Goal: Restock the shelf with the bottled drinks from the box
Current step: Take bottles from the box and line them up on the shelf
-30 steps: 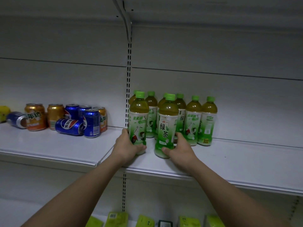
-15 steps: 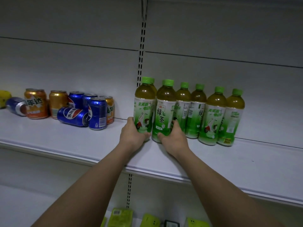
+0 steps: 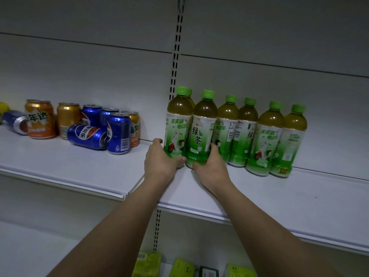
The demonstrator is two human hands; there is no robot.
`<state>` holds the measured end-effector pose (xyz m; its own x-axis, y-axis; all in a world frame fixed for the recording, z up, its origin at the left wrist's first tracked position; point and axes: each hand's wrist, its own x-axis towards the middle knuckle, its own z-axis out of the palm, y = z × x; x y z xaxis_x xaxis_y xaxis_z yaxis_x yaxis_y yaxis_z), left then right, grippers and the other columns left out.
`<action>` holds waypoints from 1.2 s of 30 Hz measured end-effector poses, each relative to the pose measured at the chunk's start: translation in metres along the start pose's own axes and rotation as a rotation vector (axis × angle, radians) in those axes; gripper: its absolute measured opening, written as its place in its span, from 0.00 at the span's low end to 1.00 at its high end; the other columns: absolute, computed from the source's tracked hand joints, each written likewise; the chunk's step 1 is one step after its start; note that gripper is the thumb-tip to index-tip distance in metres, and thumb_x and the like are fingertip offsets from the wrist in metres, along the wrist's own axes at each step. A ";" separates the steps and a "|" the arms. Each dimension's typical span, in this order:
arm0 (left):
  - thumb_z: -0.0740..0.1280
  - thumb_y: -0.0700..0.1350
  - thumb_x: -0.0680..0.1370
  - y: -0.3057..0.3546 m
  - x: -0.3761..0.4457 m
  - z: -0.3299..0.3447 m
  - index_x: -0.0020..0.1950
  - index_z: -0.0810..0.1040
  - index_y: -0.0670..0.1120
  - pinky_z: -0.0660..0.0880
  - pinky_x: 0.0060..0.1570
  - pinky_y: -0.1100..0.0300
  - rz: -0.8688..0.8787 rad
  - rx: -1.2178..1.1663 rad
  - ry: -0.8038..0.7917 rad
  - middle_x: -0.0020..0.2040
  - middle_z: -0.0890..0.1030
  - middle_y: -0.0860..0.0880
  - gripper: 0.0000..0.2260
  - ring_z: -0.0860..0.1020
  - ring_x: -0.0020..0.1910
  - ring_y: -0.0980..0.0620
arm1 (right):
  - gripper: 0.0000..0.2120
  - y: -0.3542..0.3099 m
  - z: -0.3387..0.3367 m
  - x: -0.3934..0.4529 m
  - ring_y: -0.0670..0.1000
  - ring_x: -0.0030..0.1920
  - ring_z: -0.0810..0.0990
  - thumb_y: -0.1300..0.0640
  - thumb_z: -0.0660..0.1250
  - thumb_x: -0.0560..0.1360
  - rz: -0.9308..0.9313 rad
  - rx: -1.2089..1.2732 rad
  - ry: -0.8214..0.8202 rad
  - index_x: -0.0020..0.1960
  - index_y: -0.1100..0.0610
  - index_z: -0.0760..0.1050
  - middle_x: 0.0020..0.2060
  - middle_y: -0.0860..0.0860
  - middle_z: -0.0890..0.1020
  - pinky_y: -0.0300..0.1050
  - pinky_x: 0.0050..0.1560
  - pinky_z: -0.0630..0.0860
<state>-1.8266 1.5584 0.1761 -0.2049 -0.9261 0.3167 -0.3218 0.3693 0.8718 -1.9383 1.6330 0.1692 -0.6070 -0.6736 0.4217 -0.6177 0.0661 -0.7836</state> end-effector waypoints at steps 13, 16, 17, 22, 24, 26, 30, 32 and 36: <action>0.76 0.49 0.69 0.000 -0.001 0.001 0.61 0.71 0.45 0.75 0.53 0.53 0.018 0.055 -0.023 0.59 0.80 0.46 0.25 0.79 0.57 0.45 | 0.31 0.003 0.001 0.003 0.56 0.65 0.71 0.59 0.73 0.70 0.000 -0.140 0.029 0.69 0.56 0.63 0.65 0.55 0.72 0.50 0.65 0.70; 0.76 0.51 0.69 0.007 -0.009 -0.005 0.65 0.68 0.43 0.74 0.60 0.49 -0.010 0.067 -0.005 0.63 0.76 0.43 0.30 0.74 0.63 0.42 | 0.27 -0.006 -0.003 -0.008 0.58 0.64 0.71 0.59 0.71 0.72 0.012 -0.209 0.047 0.67 0.58 0.65 0.63 0.57 0.72 0.49 0.63 0.70; 0.75 0.52 0.69 0.010 -0.014 -0.008 0.67 0.67 0.42 0.73 0.62 0.48 -0.019 0.088 0.013 0.64 0.74 0.42 0.32 0.72 0.64 0.42 | 0.25 -0.011 -0.006 -0.013 0.58 0.64 0.71 0.58 0.71 0.72 0.018 -0.221 0.058 0.66 0.59 0.66 0.63 0.57 0.72 0.50 0.63 0.70; 0.64 0.58 0.75 0.020 -0.047 -0.027 0.67 0.68 0.46 0.69 0.61 0.46 0.102 0.418 -0.042 0.66 0.72 0.44 0.25 0.68 0.65 0.43 | 0.10 -0.031 -0.028 -0.045 0.54 0.49 0.79 0.53 0.65 0.75 0.028 -0.217 -0.053 0.53 0.58 0.77 0.50 0.54 0.82 0.44 0.47 0.73; 0.62 0.60 0.75 0.027 -0.054 -0.037 0.66 0.70 0.48 0.69 0.60 0.46 0.124 0.497 -0.138 0.65 0.73 0.45 0.24 0.69 0.64 0.42 | 0.09 -0.038 -0.044 -0.056 0.54 0.45 0.80 0.52 0.64 0.75 0.018 -0.186 -0.108 0.48 0.56 0.79 0.45 0.52 0.83 0.44 0.44 0.74; 0.63 0.62 0.73 0.037 -0.061 -0.049 0.63 0.74 0.51 0.71 0.61 0.47 0.115 0.490 -0.233 0.62 0.77 0.46 0.23 0.72 0.62 0.43 | 0.10 -0.044 -0.061 -0.065 0.56 0.43 0.81 0.51 0.65 0.74 0.018 -0.159 -0.172 0.44 0.57 0.80 0.41 0.53 0.84 0.47 0.44 0.75; 0.66 0.56 0.74 0.047 -0.091 -0.065 0.56 0.79 0.49 0.75 0.59 0.50 0.121 0.351 -0.386 0.57 0.81 0.47 0.15 0.79 0.55 0.46 | 0.10 -0.049 -0.087 -0.087 0.55 0.41 0.81 0.50 0.66 0.74 0.028 -0.184 -0.304 0.40 0.56 0.78 0.41 0.54 0.83 0.51 0.49 0.78; 0.67 0.54 0.75 0.049 -0.115 -0.070 0.54 0.81 0.49 0.76 0.56 0.53 0.134 0.270 -0.414 0.52 0.82 0.47 0.12 0.80 0.51 0.47 | 0.10 -0.047 -0.099 -0.105 0.53 0.39 0.81 0.49 0.66 0.75 0.021 -0.198 -0.335 0.41 0.55 0.78 0.40 0.53 0.84 0.49 0.47 0.78; 0.67 0.52 0.76 0.041 -0.173 -0.069 0.49 0.82 0.48 0.72 0.39 0.60 0.125 0.127 -0.495 0.45 0.83 0.48 0.09 0.78 0.40 0.52 | 0.10 -0.034 -0.122 -0.154 0.50 0.36 0.82 0.50 0.65 0.76 0.044 -0.130 -0.339 0.44 0.55 0.80 0.39 0.51 0.85 0.39 0.35 0.75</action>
<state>-1.7402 1.7281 0.1828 -0.6508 -0.7390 0.1739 -0.3707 0.5093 0.7767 -1.8846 1.8237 0.1868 -0.4477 -0.8721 0.1973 -0.6668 0.1787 -0.7235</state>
